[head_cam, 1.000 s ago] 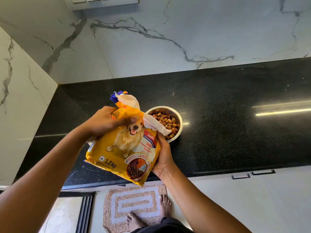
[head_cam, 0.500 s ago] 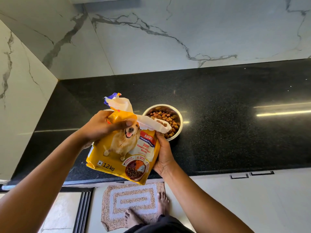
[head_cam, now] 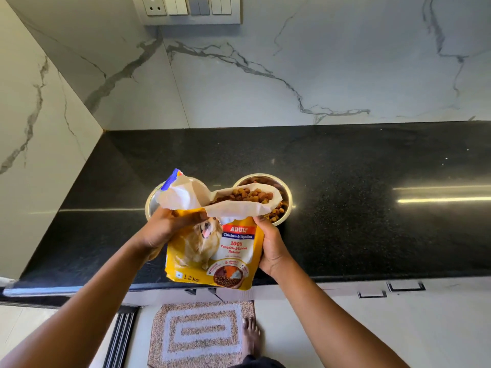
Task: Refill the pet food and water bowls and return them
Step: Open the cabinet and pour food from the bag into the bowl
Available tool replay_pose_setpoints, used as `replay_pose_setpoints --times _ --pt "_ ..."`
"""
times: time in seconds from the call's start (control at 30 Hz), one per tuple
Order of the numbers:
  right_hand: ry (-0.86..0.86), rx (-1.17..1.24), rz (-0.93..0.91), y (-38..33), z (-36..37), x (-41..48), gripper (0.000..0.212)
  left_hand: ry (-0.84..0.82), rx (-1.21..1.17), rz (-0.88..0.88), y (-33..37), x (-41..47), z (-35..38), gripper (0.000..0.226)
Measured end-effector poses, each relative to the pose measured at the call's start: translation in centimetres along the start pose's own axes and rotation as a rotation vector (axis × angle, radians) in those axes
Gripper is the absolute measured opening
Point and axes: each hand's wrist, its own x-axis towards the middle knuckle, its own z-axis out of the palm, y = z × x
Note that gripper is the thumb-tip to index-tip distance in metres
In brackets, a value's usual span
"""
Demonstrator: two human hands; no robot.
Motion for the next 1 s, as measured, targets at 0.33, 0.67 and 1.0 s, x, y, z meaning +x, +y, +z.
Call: replay_pose_setpoints --times 0.33,0.67,1.0 --pt "0.002 -0.362 -0.383 -1.5 -0.7 -2.6 0.044 0.053 -0.128 0.171 -5.2 -1.6 1.8 0.093" --pt "-0.017 -0.754 -0.344 -3.8 -6.0 -6.0 0.055 -0.029 0.028 0.171 -6.3 -1.9 2.7 0.060" --pt "0.071 -0.900 -0.251 -0.2 -6.6 -7.9 0.074 0.028 0.280 0.164 -8.3 -3.2 2.3 0.080"
